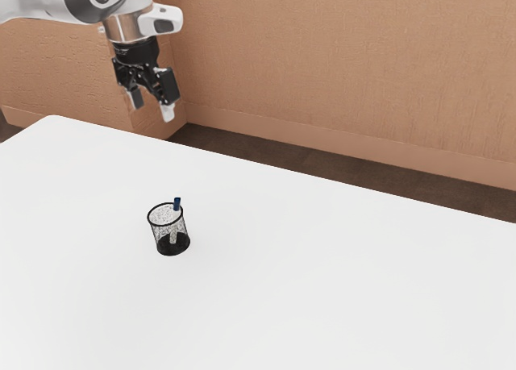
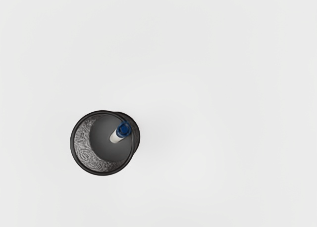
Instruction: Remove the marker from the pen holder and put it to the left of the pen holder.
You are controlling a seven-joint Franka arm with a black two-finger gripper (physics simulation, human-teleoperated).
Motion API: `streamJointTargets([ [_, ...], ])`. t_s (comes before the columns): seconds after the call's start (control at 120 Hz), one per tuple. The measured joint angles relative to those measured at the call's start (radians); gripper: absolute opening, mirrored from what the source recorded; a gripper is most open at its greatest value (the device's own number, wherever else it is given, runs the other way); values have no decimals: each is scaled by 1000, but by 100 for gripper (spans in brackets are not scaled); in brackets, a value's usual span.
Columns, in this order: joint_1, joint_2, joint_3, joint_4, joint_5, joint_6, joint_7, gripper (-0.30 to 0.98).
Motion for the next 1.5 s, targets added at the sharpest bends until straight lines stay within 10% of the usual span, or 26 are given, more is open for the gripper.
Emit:
streamJointTargets([
  [0.7, 0, 113, -6, -324, 188, 193, 285, 69],
  [1.5, -34, 411, -18, -76, 321, 143, 476, 69],
])
